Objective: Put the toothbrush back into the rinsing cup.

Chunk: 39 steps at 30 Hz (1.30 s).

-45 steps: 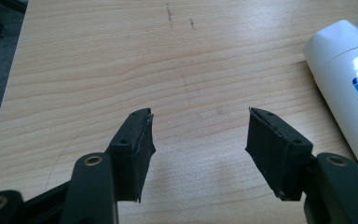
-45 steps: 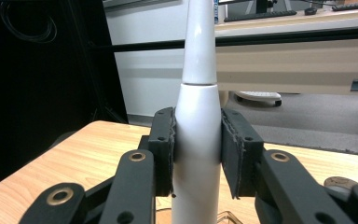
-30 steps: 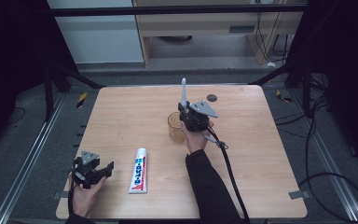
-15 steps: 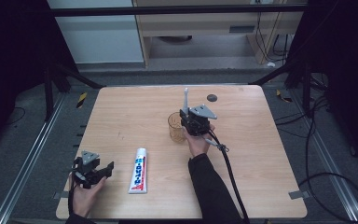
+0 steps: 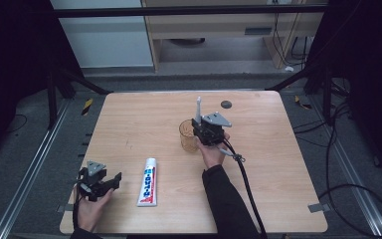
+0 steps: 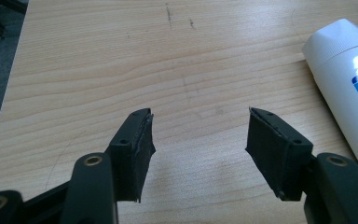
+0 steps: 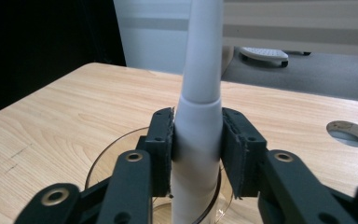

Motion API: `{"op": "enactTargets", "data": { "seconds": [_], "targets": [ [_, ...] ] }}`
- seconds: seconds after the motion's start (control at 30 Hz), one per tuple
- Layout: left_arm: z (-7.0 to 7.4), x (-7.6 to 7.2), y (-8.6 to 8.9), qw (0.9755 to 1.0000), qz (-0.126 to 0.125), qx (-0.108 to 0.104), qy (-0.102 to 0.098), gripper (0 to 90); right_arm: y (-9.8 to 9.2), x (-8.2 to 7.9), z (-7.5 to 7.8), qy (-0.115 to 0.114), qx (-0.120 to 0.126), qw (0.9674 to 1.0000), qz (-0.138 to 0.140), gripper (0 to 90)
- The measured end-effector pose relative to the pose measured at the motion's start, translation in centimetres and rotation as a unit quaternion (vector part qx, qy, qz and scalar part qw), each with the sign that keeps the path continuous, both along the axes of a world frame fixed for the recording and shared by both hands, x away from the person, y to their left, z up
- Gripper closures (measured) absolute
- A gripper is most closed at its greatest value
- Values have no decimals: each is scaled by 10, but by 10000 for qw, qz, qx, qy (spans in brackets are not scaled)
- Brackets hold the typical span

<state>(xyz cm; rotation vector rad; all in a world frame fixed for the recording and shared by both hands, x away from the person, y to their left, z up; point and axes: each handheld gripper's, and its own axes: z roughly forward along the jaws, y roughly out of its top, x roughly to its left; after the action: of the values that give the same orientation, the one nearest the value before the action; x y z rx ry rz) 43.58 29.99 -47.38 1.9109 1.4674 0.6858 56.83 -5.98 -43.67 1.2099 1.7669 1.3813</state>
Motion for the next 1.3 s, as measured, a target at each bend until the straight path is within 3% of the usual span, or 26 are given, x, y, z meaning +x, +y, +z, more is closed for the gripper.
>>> {"op": "enactTargets", "data": {
  "seconds": [0.63,1.1,1.3],
  "targets": [
    [0,0,0,10000,-3,-4,-6,398,0,-3,1,92,-44,9998,167,597],
    [0,-1,0,10000,-10,-21,-17,398,1,-5,2,202,-108,9993,308,467],
    [0,-1,-1,10000,-19,-23,-10,398,-1,-7,5,189,-74,9992,331,363]
  ]
}}
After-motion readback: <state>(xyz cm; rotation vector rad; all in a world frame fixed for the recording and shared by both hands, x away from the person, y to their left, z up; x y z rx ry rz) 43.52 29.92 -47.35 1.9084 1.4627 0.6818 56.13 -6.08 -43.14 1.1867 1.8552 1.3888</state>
